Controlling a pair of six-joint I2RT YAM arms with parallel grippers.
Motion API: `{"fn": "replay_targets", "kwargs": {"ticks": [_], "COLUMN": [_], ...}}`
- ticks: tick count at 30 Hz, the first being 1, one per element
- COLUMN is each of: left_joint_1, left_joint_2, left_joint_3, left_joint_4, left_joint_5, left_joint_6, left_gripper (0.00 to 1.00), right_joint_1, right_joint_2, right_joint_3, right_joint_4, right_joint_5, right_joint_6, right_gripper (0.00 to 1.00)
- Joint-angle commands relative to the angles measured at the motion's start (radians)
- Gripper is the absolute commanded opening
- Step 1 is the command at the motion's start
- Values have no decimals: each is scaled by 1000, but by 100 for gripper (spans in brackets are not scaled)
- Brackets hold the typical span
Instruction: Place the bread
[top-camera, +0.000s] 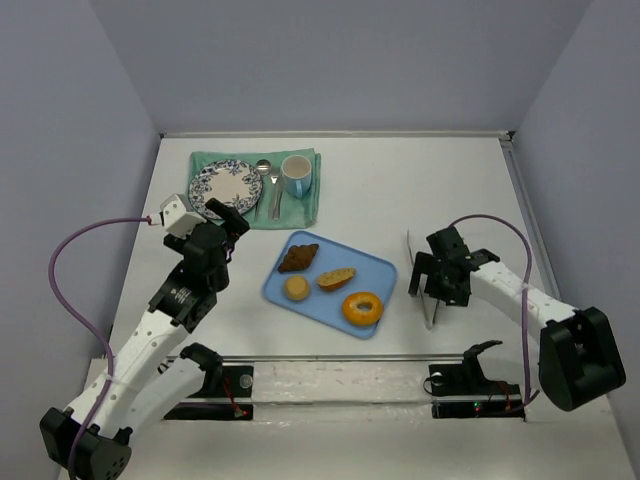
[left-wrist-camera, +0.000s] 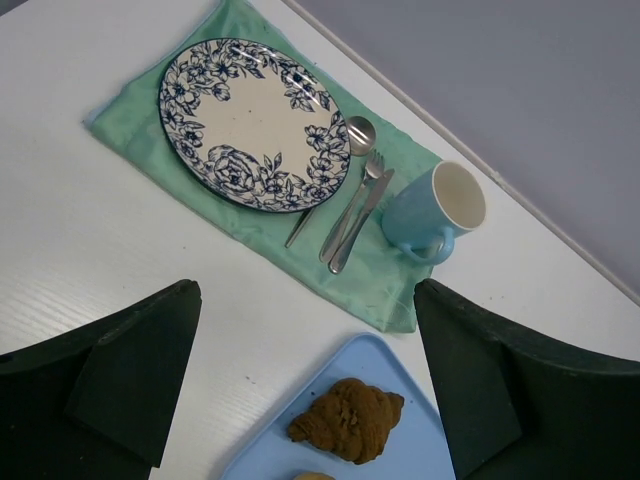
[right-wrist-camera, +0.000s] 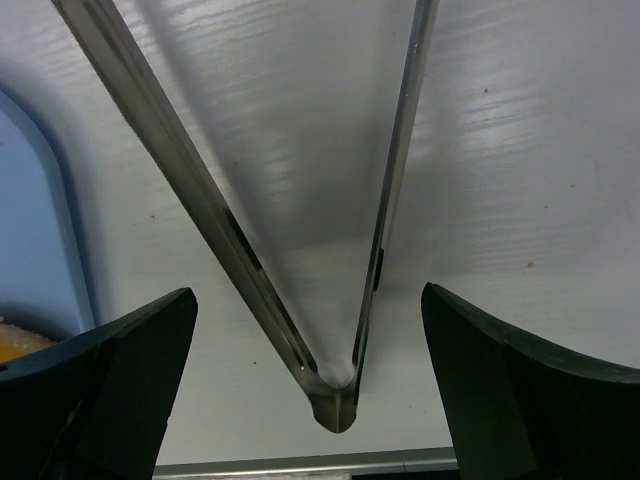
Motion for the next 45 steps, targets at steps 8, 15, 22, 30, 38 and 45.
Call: {"fn": "replay_targets", "kwargs": {"ticks": [8, 15, 22, 30, 38, 45], "left_joint_1": [11, 14, 18, 18, 20, 18], "left_joint_2": [19, 5, -4, -24, -36, -29], "left_joint_3": [-8, -14, -15, -20, -29, -22], "left_joint_4": [72, 72, 72, 72, 92, 106], "left_joint_5": [-35, -45, -41, -23, -8, 3], "left_joint_6": [11, 13, 16, 16, 13, 28], "left_gripper": [99, 99, 99, 99, 99, 99], "right_joint_1": [10, 10, 10, 10, 19, 53], "right_joint_2": [205, 302, 187, -97, -142, -102], "right_joint_3": [63, 98, 95, 184, 234, 303], "right_joint_4": [120, 130, 128, 58, -18, -114], "right_joint_5": [42, 29, 81, -175, -593, -518], "right_joint_6": [-27, -42, -37, -204, -301, -340], "right_gripper": [100, 85, 29, 15, 18, 33]}}
